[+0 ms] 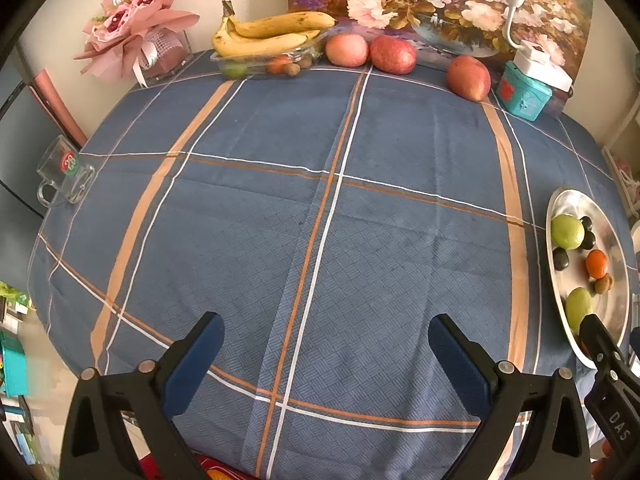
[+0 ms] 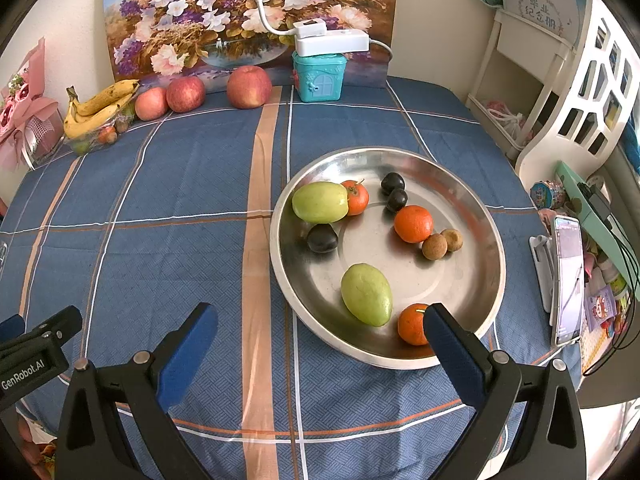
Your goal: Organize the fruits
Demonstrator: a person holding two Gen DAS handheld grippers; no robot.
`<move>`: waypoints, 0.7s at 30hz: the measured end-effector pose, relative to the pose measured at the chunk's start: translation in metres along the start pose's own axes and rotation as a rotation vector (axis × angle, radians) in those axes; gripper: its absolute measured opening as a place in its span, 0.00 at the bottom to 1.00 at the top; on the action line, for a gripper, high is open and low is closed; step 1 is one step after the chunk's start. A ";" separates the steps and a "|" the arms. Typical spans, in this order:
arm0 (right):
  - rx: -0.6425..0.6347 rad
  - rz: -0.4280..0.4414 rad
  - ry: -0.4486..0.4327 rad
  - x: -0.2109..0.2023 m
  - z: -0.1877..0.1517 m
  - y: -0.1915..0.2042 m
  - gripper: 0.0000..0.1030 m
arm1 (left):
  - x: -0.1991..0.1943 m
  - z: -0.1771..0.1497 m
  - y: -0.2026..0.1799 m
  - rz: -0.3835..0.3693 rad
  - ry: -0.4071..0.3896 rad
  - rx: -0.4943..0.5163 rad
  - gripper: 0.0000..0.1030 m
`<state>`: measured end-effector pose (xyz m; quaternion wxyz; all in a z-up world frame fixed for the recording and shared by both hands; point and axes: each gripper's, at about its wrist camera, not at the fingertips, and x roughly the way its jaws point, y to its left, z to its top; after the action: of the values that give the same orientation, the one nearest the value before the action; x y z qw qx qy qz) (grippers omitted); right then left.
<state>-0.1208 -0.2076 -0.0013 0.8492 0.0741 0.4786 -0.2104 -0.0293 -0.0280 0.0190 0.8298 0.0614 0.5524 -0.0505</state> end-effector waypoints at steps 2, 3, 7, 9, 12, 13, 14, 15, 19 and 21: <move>0.001 0.000 0.000 0.000 0.000 0.000 0.99 | 0.000 0.000 -0.001 0.000 0.000 0.000 1.00; 0.001 0.000 0.000 0.001 0.000 0.000 0.99 | 0.000 0.000 -0.001 -0.001 0.000 0.001 1.00; 0.002 0.000 0.004 0.003 -0.002 -0.001 0.99 | 0.000 -0.001 -0.001 0.001 0.000 -0.002 1.00; 0.002 -0.001 0.006 0.003 -0.002 -0.001 0.99 | 0.000 -0.002 -0.001 0.001 0.001 -0.005 1.00; 0.003 -0.001 0.007 0.003 -0.002 -0.001 0.99 | 0.001 -0.002 -0.001 0.000 0.003 -0.007 1.00; 0.003 -0.001 0.008 0.003 -0.002 -0.001 0.99 | 0.001 -0.002 -0.001 -0.001 0.004 -0.007 1.00; 0.003 -0.001 0.010 0.004 -0.002 -0.001 0.99 | 0.001 -0.001 0.000 -0.002 0.005 -0.007 1.00; 0.004 -0.001 0.012 0.004 -0.002 -0.001 0.99 | 0.001 -0.002 0.000 -0.002 0.007 -0.007 1.00; 0.003 -0.003 0.019 0.006 -0.002 -0.001 0.99 | 0.002 -0.002 0.000 -0.005 0.011 -0.008 1.00; 0.004 -0.004 0.021 0.006 -0.002 -0.001 0.99 | 0.002 -0.001 0.000 -0.005 0.012 -0.009 1.00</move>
<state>-0.1202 -0.2094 -0.0073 0.8436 0.0772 0.4872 -0.2124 -0.0298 -0.0277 0.0169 0.8265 0.0566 0.5578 -0.0498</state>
